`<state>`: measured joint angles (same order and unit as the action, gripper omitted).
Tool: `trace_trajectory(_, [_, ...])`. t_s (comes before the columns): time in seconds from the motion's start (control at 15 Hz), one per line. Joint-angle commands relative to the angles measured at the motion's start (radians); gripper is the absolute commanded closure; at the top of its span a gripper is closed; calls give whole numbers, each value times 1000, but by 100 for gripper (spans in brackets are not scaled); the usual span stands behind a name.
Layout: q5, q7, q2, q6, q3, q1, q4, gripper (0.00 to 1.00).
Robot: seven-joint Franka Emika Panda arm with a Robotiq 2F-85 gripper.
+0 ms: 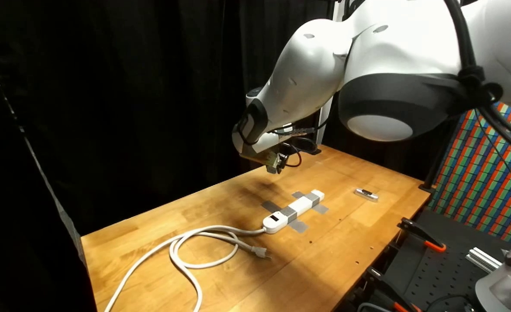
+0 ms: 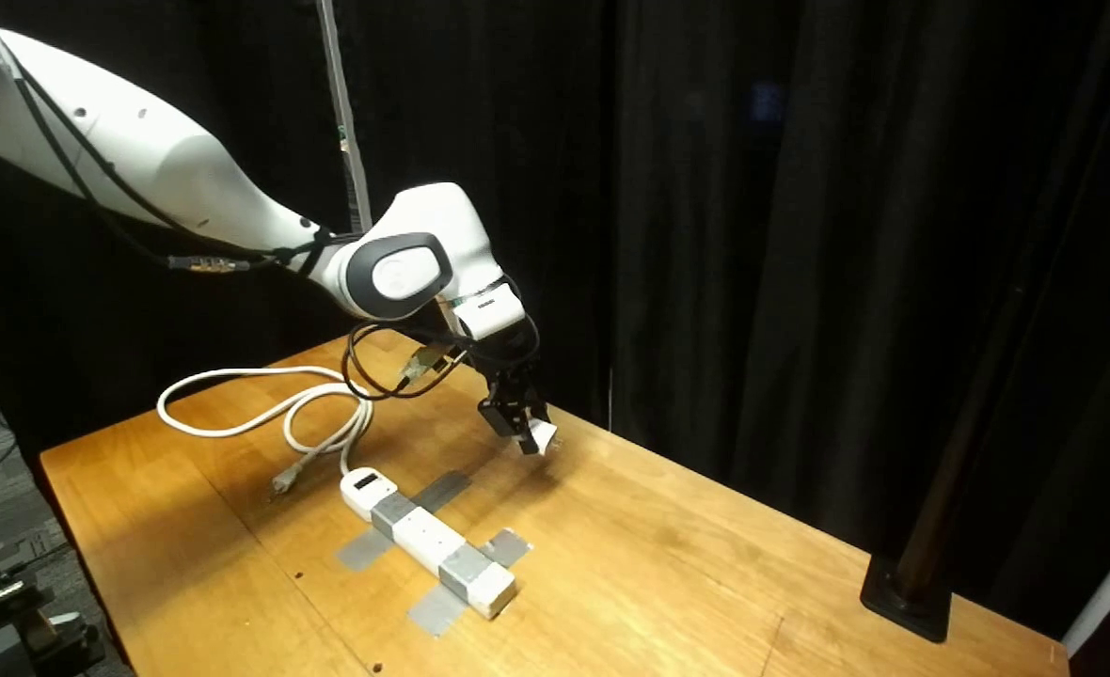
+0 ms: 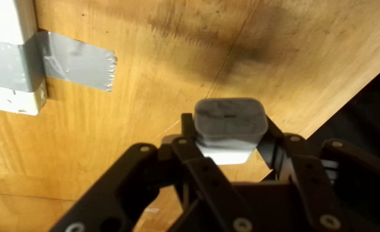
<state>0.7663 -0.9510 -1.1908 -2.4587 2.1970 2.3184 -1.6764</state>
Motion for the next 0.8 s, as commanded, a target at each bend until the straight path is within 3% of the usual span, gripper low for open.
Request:
trace_trajectory(0.0, [117, 193, 93, 92, 35, 91, 13, 77])
trace_trajectory(0.4, [319, 459, 200, 354, -27, 109, -75, 77])
trace_trajectory(0.73, [450, 618, 304, 582, -157, 65, -232, 77])
